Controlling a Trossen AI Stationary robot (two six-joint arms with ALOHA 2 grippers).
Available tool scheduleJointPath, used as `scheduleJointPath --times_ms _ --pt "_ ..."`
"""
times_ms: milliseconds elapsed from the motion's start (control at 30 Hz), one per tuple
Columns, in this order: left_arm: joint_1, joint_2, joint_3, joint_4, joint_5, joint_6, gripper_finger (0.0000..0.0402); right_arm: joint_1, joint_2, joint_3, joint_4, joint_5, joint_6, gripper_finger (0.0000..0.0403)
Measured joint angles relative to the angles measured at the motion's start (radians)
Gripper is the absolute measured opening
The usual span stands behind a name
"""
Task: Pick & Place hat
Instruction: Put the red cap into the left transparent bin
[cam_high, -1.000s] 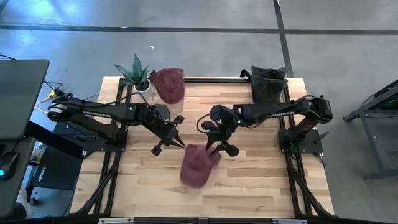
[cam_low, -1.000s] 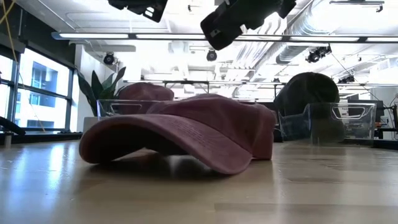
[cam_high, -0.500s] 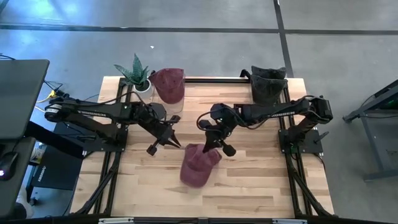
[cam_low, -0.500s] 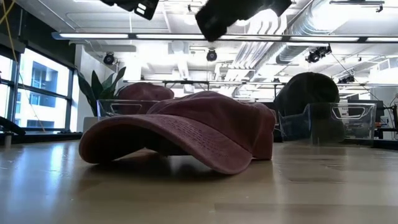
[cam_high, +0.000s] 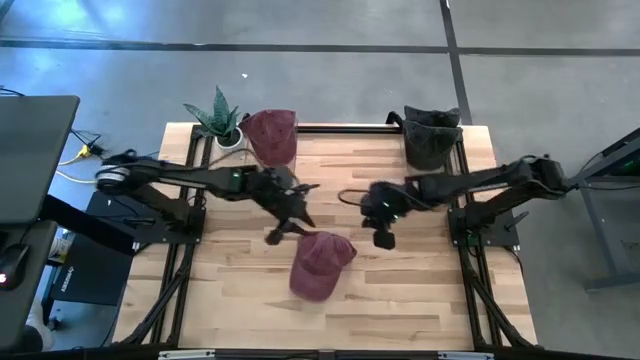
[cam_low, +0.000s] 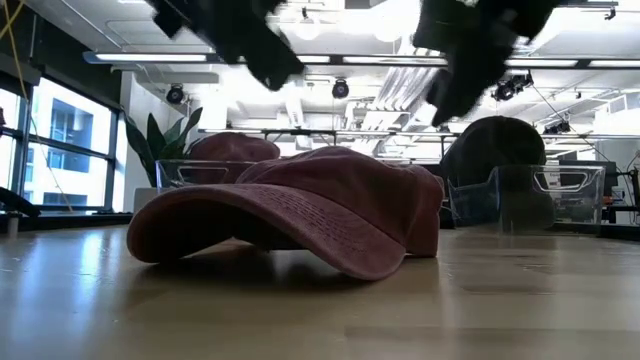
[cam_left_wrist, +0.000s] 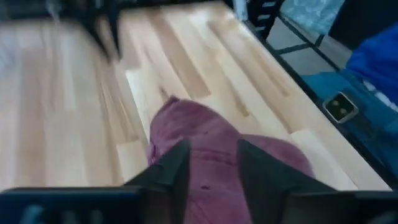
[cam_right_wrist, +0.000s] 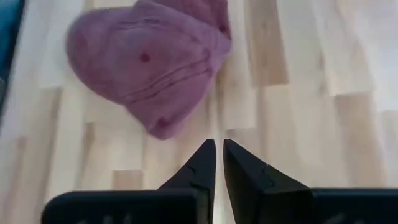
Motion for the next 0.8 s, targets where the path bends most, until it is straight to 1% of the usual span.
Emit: scheduleJointPath --times_ms 100,200,267,333,433,567,633,700,800 --pt "0.031 0.115 0.001 0.125 0.008 -0.082 0.017 0.059 -0.088 -0.172 0.178 0.045 0.126 0.0019" --pt "0.074 0.206 0.001 0.179 0.02 -0.132 0.0209 0.125 -0.148 -0.334 0.403 0.125 0.197 0.0007" --pt "0.101 0.265 0.029 0.17 0.046 -0.136 0.0225 0.157 -0.168 -0.425 0.582 0.163 0.213 0.0002" --pt "0.123 0.312 0.05 0.112 0.085 -0.136 0.0231 0.17 -0.171 -0.499 0.751 0.179 0.198 0.0004" --pt "0.136 0.353 0.068 0.058 0.146 -0.133 0.0229 0.154 -0.171 -0.548 0.902 0.18 0.166 0.0013" --pt "0.124 0.376 0.068 0.011 0.165 -0.065 0.0212 0.14 -0.171 -0.552 0.954 0.179 0.164 0.003" --pt "0.117 0.374 0.068 -0.004 0.156 -0.024 0.0198 0.14 -0.171 -0.552 0.976 0.183 0.158 0.0042" --pt "0.104 0.373 0.07 -0.035 0.121 0.04 0.018 0.141 -0.171 -0.552 0.973 0.211 0.159 0.0057" --pt "0.097 0.373 0.068 -0.092 0.078 0.126 0.0146 0.14 -0.168 -0.552 0.932 0.231 0.245 0.009"
